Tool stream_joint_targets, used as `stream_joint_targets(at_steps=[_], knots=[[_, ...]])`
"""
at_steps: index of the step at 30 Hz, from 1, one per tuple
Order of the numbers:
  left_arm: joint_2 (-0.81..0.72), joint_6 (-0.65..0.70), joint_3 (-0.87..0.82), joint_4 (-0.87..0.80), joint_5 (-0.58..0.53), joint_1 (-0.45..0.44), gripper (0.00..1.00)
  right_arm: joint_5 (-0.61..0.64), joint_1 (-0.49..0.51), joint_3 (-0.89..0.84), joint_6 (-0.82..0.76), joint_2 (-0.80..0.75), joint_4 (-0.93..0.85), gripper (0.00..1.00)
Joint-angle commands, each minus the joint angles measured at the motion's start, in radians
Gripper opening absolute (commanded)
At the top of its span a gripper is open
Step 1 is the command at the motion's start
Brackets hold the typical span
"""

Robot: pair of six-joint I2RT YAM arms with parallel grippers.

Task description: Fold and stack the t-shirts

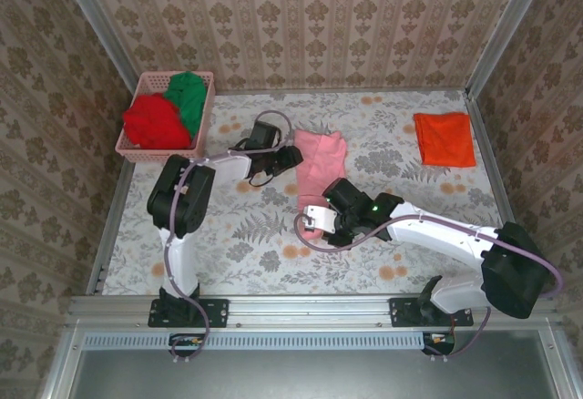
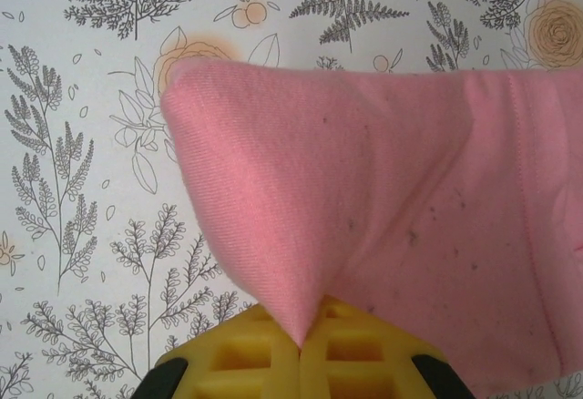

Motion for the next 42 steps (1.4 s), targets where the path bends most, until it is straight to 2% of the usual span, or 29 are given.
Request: stream_joint_targets(at_steps=[1, 3, 10, 16, 20, 26, 33, 37, 42], knots=[[0.044, -0.030, 0.050, -0.031, 0.019, -0.007, 0.47, -0.003, 0.007, -0.021, 0.011, -0.027, -0.024, 0.00], [0.063, -0.042, 0.060, -0.031, 0.030, -0.007, 0.45, -0.002, 0.006, -0.021, 0.011, -0.027, -0.025, 0.00], [0.134, -0.066, 0.090, -0.010, 0.070, -0.016, 0.26, -0.012, 0.007, -0.023, 0.016, -0.025, -0.033, 0.00], [0.159, -0.063, 0.088, -0.012, 0.075, -0.018, 0.00, -0.023, 0.007, -0.014, 0.021, -0.034, -0.074, 0.00], [0.145, -0.020, 0.077, -0.049, 0.085, -0.019, 0.00, -0.051, 0.017, 0.010, 0.043, -0.055, -0.154, 0.00], [0.078, 0.040, -0.029, -0.077, 0.118, -0.028, 0.00, -0.113, 0.053, 0.097, 0.080, -0.077, -0.341, 0.00], [-0.035, 0.004, -0.219, -0.047, 0.143, -0.070, 0.00, -0.143, 0.049, 0.274, 0.019, -0.017, -0.489, 0.00], [-0.052, 0.017, -0.249, -0.049, 0.148, -0.077, 0.00, -0.129, -0.009, 0.377, -0.070, 0.075, -0.523, 0.00], [-0.033, 0.002, -0.264, -0.044, 0.145, -0.062, 0.00, -0.107, -0.128, 0.509, -0.195, 0.217, -0.536, 0.00]])
